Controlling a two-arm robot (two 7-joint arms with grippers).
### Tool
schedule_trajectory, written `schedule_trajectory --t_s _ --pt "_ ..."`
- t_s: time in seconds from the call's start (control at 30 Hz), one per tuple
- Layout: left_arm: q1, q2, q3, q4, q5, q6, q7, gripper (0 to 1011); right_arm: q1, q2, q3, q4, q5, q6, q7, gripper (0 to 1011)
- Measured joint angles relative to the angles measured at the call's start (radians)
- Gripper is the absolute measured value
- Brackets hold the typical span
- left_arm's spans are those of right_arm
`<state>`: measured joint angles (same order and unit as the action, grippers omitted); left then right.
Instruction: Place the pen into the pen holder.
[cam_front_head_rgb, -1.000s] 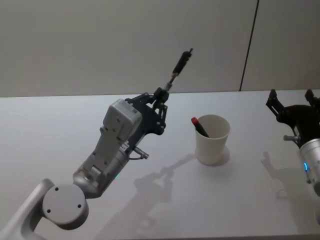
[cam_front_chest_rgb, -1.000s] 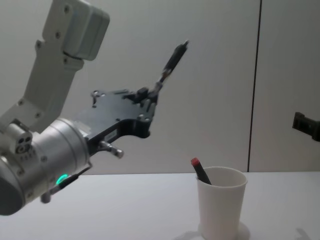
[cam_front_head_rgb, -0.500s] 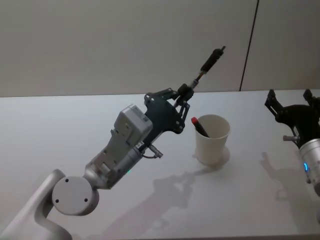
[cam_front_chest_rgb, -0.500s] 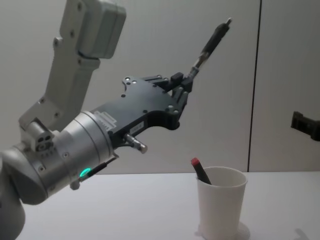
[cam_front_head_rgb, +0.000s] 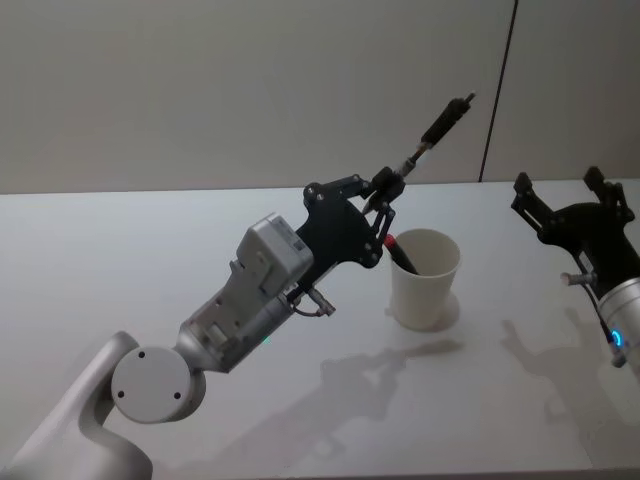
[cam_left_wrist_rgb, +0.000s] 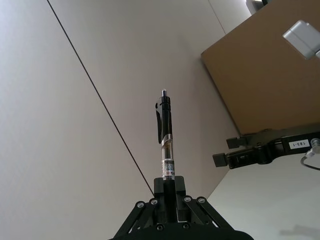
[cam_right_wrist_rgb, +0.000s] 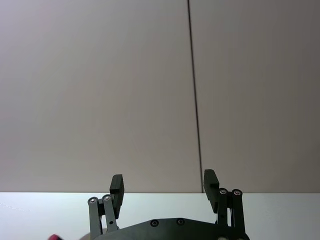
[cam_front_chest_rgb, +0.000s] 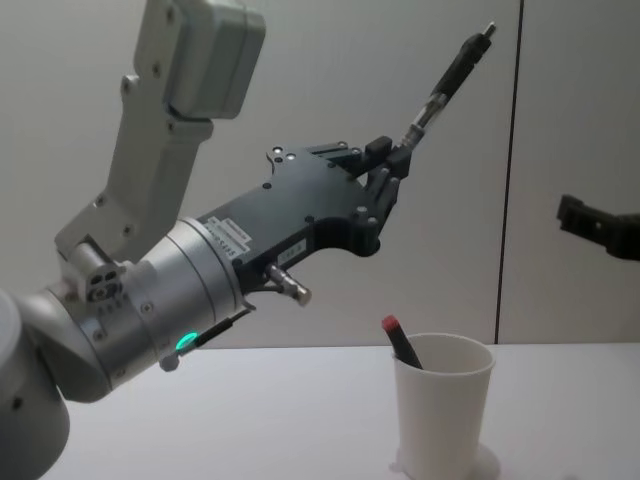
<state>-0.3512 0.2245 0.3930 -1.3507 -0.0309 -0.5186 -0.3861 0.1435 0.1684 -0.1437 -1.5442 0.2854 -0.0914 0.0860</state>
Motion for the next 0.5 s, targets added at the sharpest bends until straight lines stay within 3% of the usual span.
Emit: schedule_trajectory --t_s 0.23,0.5 --pt "-0.005 -0.003 0.001 0.007 -0.001 -0.011 -0.01 126 -0.026 0.02 0.007 -0.048 0.052 0.002 0.091 1002" --pt "-0.008 -0.005 0.001 0.012 -0.001 -0.018 -0.016 126 -0.052 0.046 0.017 -0.095 0.145 0.017 0.21 1002"
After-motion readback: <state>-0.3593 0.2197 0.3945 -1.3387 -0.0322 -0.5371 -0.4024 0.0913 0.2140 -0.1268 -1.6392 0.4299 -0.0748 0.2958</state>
